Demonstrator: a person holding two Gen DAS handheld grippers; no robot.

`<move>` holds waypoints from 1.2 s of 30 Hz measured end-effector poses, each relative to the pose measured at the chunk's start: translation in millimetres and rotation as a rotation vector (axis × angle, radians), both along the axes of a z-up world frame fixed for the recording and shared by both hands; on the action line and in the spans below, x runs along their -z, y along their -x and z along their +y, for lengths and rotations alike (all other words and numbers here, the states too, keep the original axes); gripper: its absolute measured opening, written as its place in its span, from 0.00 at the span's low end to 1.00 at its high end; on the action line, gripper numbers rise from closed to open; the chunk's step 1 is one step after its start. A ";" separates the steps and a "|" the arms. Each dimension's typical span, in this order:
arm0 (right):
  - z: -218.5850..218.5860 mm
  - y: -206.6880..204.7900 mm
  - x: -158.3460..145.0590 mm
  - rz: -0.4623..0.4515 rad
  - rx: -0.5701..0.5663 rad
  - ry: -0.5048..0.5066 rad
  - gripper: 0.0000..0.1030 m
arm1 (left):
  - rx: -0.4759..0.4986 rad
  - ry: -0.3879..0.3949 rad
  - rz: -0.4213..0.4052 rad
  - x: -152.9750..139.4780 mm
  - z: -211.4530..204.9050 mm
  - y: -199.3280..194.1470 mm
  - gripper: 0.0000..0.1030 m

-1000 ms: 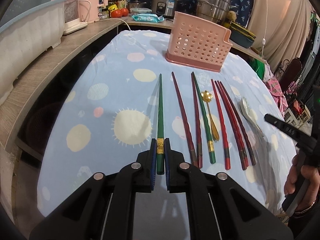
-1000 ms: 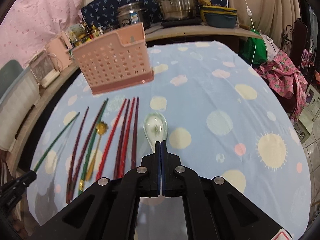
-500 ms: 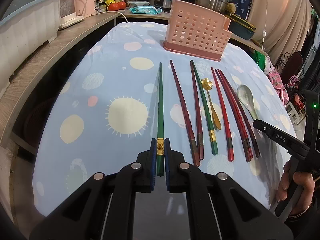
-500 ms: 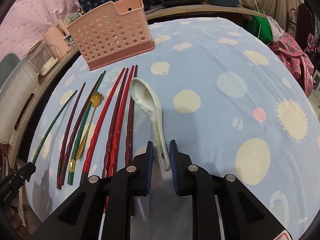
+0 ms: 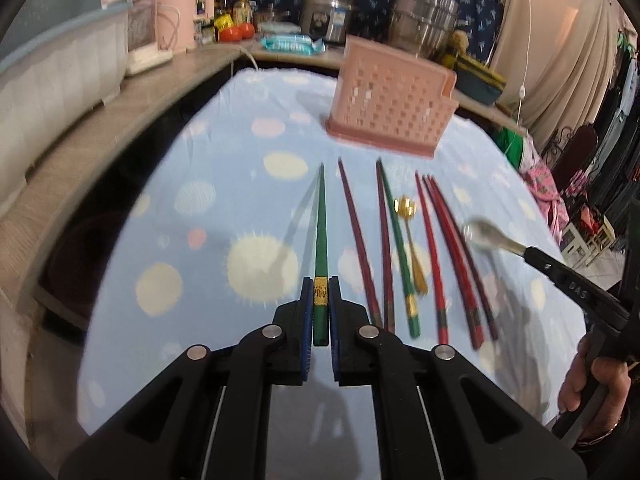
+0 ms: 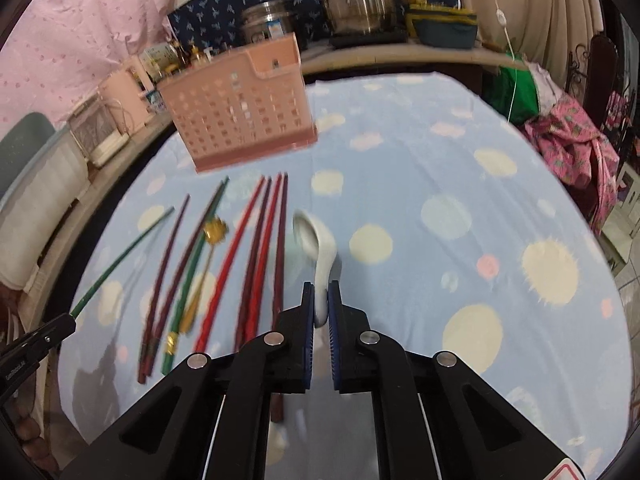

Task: Organize utensils
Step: 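Lift the green chopstick with the left tool while the right tool lifts the white spoon, then lower the chopstick into the pink basket and open the left tool while the right tool drops the spoon in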

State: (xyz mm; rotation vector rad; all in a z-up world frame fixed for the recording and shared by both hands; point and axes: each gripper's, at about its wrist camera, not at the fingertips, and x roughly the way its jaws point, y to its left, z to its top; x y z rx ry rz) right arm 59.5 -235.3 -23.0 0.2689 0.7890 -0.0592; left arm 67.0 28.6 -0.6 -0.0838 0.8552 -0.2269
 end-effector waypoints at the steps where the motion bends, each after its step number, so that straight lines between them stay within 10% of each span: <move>1: -1.0 -2.1 -9.3 -0.018 0.001 0.009 0.06 | -0.002 0.003 -0.017 -6.5 0.8 -2.5 0.07; 26: -29.2 -157.1 -146.1 -0.275 -0.013 0.071 0.06 | -0.024 0.119 -0.560 -231.5 -23.0 -146.2 0.07; 36: -19.6 -228.6 -131.4 -0.247 -0.041 0.057 0.06 | -0.052 0.107 -0.553 -212.6 -52.4 -220.7 0.07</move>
